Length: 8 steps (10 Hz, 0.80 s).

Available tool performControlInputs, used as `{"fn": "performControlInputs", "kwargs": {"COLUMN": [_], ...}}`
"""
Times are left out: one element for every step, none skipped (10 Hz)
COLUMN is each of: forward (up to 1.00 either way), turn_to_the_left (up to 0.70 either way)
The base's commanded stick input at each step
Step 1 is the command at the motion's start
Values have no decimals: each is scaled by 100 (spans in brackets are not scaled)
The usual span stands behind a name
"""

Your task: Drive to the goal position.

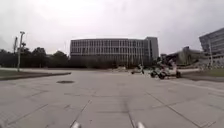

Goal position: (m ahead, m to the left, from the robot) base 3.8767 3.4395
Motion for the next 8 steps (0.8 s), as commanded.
{"fn": "performControlInputs", "kwargs": {"forward": [50,50,50,50,50,50,50,50], "turn_to_the_left": [25,9,0,0,0,0,0,0]}}
